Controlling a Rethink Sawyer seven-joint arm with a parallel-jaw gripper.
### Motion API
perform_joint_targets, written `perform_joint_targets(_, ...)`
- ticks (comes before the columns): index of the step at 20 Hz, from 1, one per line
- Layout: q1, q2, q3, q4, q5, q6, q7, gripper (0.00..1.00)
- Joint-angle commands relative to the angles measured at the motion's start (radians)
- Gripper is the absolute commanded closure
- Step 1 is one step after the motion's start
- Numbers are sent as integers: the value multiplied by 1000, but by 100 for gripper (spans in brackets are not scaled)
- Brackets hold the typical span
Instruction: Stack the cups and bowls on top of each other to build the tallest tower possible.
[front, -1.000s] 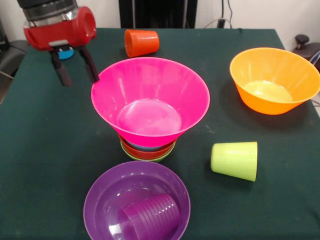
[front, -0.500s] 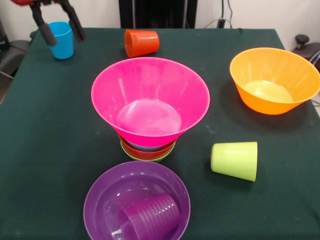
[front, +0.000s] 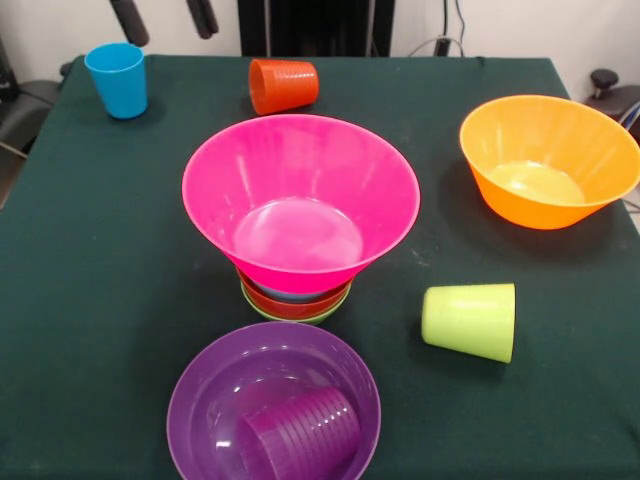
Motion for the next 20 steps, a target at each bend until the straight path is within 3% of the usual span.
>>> perform_joint_targets(1,124,67,-163,-94,-98,70,214,0)
perform_joint_targets(10,193,94,-272,-117,-82,33,278,0)
perform_joint_targets(20,232,73,-404,-146,-138,63,297,0)
